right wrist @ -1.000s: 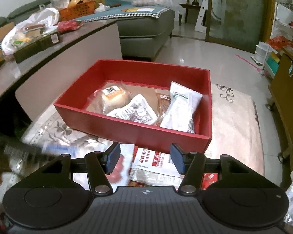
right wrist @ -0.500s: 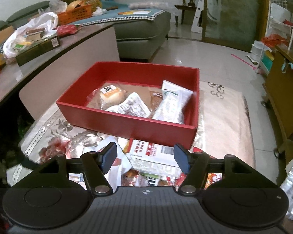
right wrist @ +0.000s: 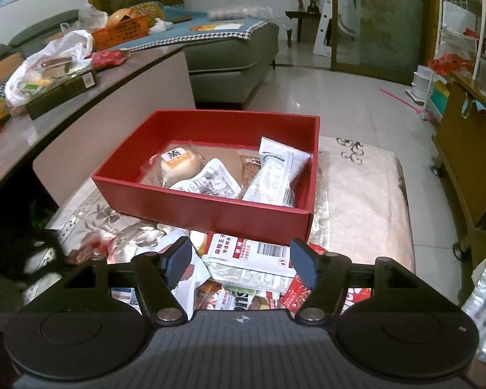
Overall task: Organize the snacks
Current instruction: 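Grasp the blue-printed bread bag with the left tool while the right tool grasps the pink sausage pack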
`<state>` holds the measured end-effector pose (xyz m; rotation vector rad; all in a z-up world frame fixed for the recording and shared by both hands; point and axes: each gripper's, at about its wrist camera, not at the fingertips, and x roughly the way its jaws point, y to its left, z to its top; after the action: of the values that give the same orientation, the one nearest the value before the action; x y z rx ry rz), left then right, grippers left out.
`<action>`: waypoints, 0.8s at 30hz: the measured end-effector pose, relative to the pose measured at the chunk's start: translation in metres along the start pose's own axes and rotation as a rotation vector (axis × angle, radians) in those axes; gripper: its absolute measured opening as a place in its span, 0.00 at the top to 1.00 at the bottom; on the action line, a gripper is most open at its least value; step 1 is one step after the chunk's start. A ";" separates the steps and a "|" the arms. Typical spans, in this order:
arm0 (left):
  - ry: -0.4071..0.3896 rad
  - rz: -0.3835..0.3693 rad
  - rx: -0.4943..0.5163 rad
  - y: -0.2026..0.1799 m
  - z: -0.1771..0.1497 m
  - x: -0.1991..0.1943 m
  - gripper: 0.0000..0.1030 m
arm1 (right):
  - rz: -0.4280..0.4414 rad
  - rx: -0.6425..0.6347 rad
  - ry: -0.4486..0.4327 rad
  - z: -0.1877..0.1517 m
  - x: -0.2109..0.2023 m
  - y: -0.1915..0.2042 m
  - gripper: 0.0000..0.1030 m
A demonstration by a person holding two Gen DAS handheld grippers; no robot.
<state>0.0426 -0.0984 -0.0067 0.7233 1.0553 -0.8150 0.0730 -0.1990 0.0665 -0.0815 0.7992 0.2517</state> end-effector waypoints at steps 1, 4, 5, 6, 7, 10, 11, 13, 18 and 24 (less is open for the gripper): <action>0.020 0.018 0.009 0.001 0.002 0.010 0.10 | -0.003 0.000 0.006 0.000 0.002 -0.002 0.28; -0.035 0.004 -0.131 0.014 -0.001 0.013 0.16 | -0.017 -0.007 0.022 0.000 0.007 -0.008 0.31; -0.058 -0.004 -0.186 0.017 -0.004 0.008 0.19 | -0.020 -0.011 0.027 0.001 0.009 -0.010 0.33; -0.088 -0.019 -0.256 0.020 -0.011 0.002 0.20 | -0.021 -0.009 0.030 0.002 0.010 -0.011 0.35; -0.121 -0.039 -0.334 0.022 -0.020 -0.005 0.22 | -0.016 -0.004 0.035 0.002 0.011 -0.012 0.37; -0.206 -0.078 -0.578 0.025 -0.048 -0.020 0.24 | -0.021 0.009 0.076 0.001 0.017 -0.012 0.42; -0.235 -0.088 -0.671 0.026 -0.059 -0.024 0.25 | -0.016 0.019 0.093 -0.001 0.019 -0.011 0.43; -0.283 -0.089 -0.816 0.030 -0.076 -0.034 0.27 | 0.037 0.054 0.123 -0.004 0.023 -0.007 0.47; -0.341 -0.002 -0.933 0.043 -0.103 -0.055 0.27 | 0.076 -0.069 0.123 -0.003 0.036 0.032 0.47; -0.334 -0.029 -1.008 0.059 -0.115 -0.054 0.27 | 0.079 -0.327 0.162 0.013 0.076 0.085 0.40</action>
<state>0.0265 0.0392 0.0133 -0.2768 1.0076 -0.3174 0.1108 -0.0998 0.0231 -0.3823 0.9180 0.4540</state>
